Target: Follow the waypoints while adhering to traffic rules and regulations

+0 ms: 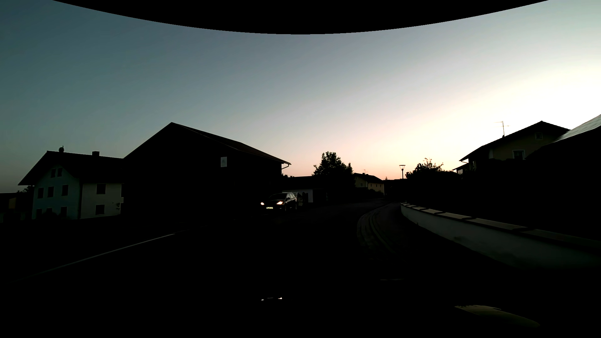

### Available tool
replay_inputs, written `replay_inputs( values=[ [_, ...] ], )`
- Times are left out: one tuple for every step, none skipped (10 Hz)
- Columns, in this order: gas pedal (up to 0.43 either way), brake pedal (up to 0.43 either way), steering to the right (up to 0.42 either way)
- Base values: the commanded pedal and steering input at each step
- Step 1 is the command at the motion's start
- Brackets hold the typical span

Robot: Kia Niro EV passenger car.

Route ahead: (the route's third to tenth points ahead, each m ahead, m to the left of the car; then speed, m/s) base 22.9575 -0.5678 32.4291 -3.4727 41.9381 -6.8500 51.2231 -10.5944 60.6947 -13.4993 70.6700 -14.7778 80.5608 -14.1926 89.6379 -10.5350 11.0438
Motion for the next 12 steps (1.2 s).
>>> replay_inputs(
  values=[
    [0.087,0.0,0.042],
    [0.098,0.0,0.047],
    [0.098,0.0,0.052],
    [0.098,0.0,0.059],
    [0.11,0.0,0.065],
    [0.11,0.0,0.067],
    [0.11,0.0,0.071],
    [0.11,0.0,0.071],
    [0.118,0.0,0.071],
    [0.118,0.0,0.071],
    [0.118,0.0,0.071],
    [0.118,0.0,0.071]
  ],
)
